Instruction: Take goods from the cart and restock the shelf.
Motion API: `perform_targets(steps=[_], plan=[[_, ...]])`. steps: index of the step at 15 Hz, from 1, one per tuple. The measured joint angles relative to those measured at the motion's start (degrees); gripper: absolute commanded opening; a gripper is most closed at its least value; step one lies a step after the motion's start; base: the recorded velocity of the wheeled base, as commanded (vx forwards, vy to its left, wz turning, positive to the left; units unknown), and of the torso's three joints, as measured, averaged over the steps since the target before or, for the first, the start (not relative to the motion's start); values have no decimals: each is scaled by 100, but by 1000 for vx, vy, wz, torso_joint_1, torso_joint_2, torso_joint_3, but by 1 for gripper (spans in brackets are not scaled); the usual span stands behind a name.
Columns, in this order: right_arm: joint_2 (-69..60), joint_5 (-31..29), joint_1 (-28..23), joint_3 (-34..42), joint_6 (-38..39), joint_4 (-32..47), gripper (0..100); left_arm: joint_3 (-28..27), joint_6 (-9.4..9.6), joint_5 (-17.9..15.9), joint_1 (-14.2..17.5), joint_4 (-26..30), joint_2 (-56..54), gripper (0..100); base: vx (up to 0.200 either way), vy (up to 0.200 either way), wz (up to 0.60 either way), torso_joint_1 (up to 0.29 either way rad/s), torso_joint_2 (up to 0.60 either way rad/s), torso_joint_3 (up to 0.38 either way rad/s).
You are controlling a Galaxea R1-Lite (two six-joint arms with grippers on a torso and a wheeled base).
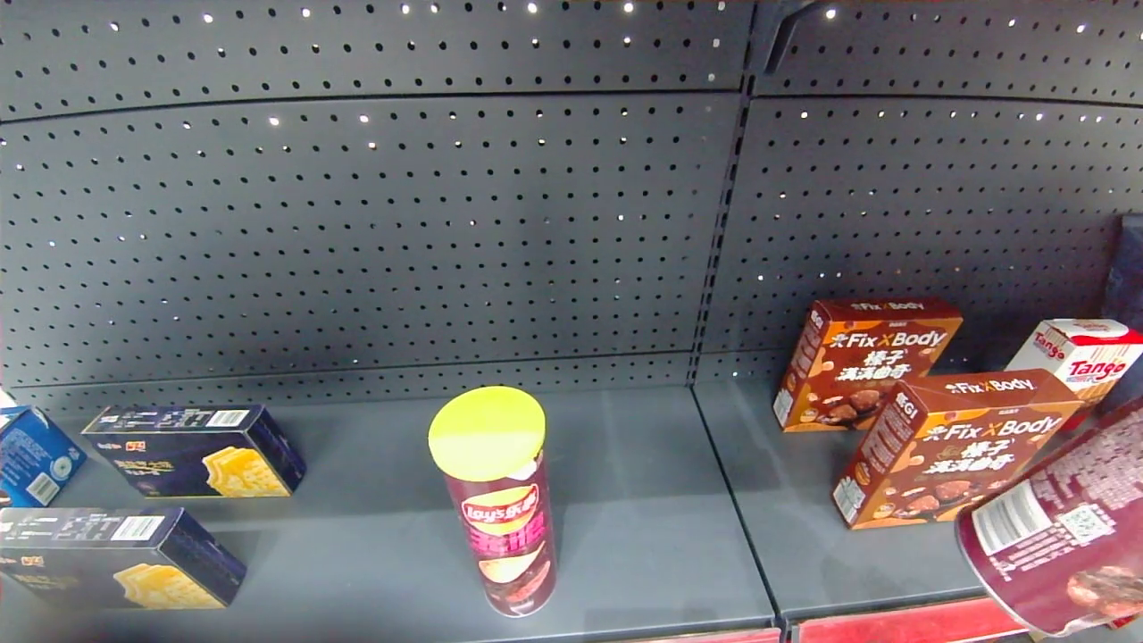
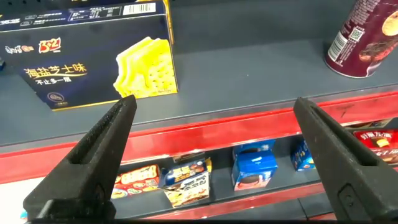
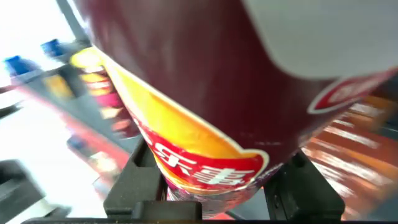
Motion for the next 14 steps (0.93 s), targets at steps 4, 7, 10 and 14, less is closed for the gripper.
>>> perform_targets(steps=[4,7,10,14], plan=[[767,-52,599,23,29,-323,0,0,0,0,0,0,0,100,0,0,0,0,0,0],[1607,-386,786,-21,35,-1087,0,0,0,0,-2,0,2,100,0,0,0,0,0,0],[2434,-835,1180,-107,93,-1901,0,0,0,0,0,0,5,100,0,0,0,0,0,0],[3771,-1112,1577,-619,128,-2767,0,0,0,0,0,0,6,100,0,0,0,0,0,0]])
